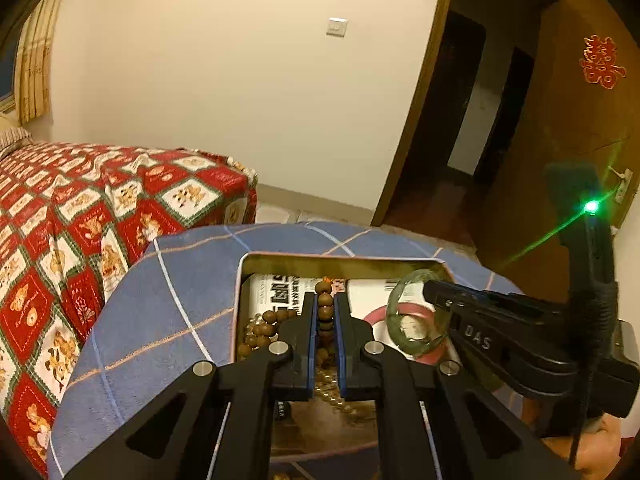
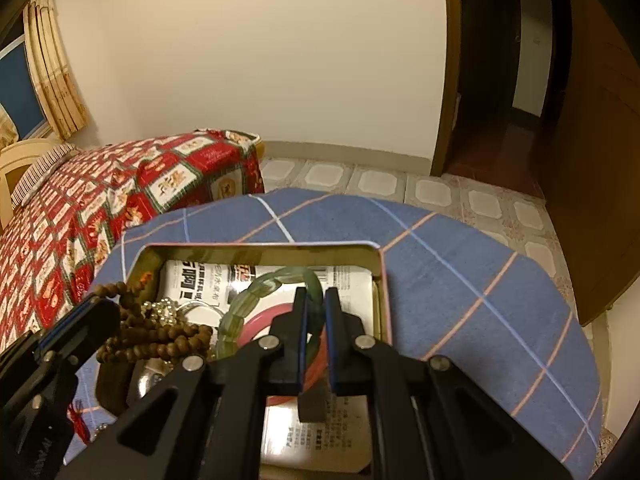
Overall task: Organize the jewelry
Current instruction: 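Lower the prayer beads and jade bangle into the pink tin and open both tools, then withdraw both tools from the tin back over the remaining jewelry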
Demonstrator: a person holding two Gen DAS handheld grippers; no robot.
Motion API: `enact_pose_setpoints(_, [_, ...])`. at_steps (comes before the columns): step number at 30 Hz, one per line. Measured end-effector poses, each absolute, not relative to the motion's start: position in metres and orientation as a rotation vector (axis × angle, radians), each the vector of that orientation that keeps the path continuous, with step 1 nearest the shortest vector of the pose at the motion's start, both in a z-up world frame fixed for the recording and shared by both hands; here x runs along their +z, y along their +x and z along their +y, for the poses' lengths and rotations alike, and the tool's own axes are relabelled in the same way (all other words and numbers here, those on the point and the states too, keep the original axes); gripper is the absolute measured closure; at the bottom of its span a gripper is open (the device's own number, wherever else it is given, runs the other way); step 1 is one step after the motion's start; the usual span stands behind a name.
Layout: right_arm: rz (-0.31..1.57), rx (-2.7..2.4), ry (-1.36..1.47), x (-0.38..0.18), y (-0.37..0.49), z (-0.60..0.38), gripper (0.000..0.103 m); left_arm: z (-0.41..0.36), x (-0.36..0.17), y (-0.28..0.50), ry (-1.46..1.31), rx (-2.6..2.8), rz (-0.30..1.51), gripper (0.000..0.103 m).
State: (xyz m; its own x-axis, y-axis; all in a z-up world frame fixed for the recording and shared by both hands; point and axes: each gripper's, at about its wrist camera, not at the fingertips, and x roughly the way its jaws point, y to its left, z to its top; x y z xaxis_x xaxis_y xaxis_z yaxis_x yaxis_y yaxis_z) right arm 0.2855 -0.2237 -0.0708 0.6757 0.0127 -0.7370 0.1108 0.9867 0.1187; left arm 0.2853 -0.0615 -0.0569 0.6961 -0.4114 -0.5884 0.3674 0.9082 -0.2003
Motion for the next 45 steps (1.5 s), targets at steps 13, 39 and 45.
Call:
enact_pose_setpoints(13, [0.873, -0.026, 0.178, -0.087, 0.295, -0.222, 0.052, -0.065, -0.075, 0.3, -0.02, -0.358, 0.709, 0.092])
enact_pose_setpoints(39, [0.721, -0.054, 0.129, -0.029, 0.186, -0.191, 0.032, -0.015, -0.02, 0.175, -0.033, -0.229, 0.619, 0.033])
enact_pose_setpoints(45, [0.731, -0.044, 0.136, -0.035, 0.161, -0.182, 0.032, -0.006, -0.022, 0.145, -0.039, -0.224, 0.612, 0.033])
